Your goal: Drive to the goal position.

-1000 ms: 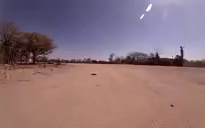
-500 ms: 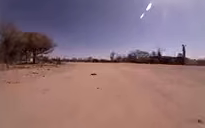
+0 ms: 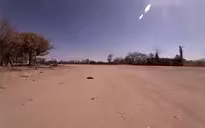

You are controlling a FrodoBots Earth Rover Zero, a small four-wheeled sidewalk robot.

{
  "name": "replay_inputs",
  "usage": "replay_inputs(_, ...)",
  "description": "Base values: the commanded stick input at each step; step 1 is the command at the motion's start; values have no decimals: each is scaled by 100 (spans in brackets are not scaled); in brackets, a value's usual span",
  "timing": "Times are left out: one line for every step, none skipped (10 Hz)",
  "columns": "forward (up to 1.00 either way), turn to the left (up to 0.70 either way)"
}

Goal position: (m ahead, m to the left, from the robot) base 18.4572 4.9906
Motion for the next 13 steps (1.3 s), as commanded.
replay_inputs(100,0)
replay_inputs(100,0)
replay_inputs(100,0)
replay_inputs(100,0)
replay_inputs(100,0)
replay_inputs(100,0)
replay_inputs(100,0)
replay_inputs(100,0)
replay_inputs(100,0)
replay_inputs(100,0)
replay_inputs(100,0)
replay_inputs(100,0)
replay_inputs(100,0)
